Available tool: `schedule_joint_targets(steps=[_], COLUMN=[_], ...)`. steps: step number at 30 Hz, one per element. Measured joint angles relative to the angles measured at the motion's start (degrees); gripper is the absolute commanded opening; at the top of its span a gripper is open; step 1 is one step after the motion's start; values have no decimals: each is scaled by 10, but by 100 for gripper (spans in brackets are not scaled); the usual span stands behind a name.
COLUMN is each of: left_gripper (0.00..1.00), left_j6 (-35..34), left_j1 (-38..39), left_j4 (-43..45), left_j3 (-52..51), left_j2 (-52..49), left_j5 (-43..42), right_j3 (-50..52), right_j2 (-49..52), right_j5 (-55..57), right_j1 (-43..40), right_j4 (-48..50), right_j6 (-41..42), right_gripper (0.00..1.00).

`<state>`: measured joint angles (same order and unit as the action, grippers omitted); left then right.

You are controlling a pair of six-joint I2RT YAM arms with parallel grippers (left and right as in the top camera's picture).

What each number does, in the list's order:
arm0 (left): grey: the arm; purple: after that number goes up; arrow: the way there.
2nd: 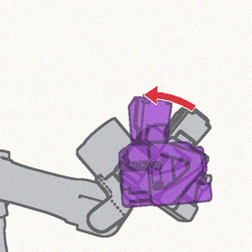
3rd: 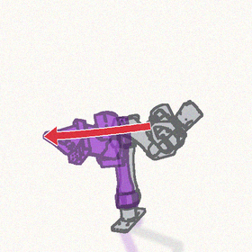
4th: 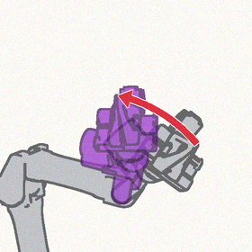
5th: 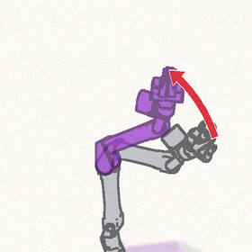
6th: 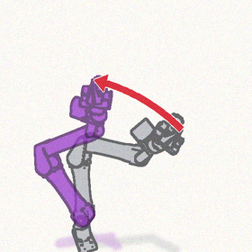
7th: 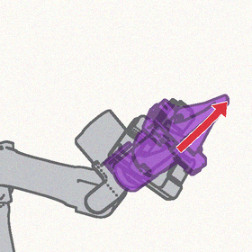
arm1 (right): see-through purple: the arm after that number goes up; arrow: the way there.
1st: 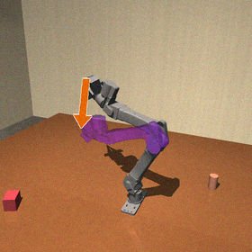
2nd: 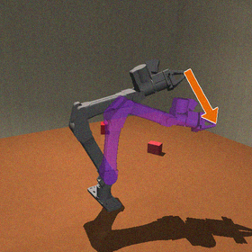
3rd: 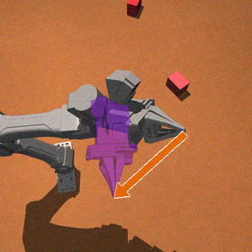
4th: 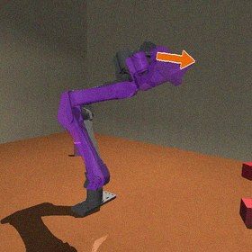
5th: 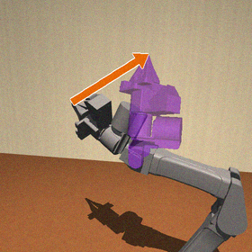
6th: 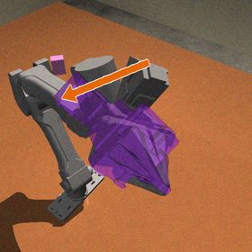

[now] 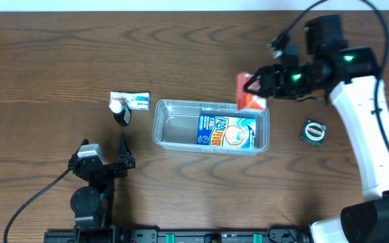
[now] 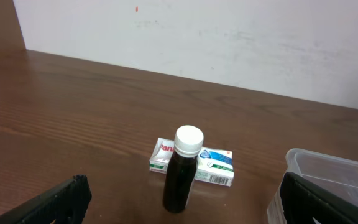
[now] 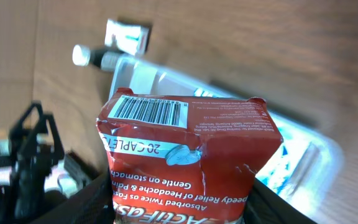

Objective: Pack container
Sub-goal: 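Lower the red box into the container's left end and release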

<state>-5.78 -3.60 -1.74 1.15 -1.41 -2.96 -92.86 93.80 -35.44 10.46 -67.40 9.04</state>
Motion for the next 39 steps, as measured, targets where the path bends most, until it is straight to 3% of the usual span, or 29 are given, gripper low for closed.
schedule_joint_targets(steps=[11, 28, 39], left_gripper=[98, 98, 98], left_j6=[0, 0, 0], left_j1=[0, 0, 0], left_j4=[0, 0, 0], left_j3=[0, 0, 0], left_j2=[0, 0, 0], left_j5=[0, 0, 0], right_j3=[39, 217, 248], right_j2=[0, -1, 0], right_j5=[177, 287, 381], right_j1=[134, 300, 389], right_j4=[10, 385, 460], right_j6=[40, 184, 252], right_gripper=[56, 57, 58])
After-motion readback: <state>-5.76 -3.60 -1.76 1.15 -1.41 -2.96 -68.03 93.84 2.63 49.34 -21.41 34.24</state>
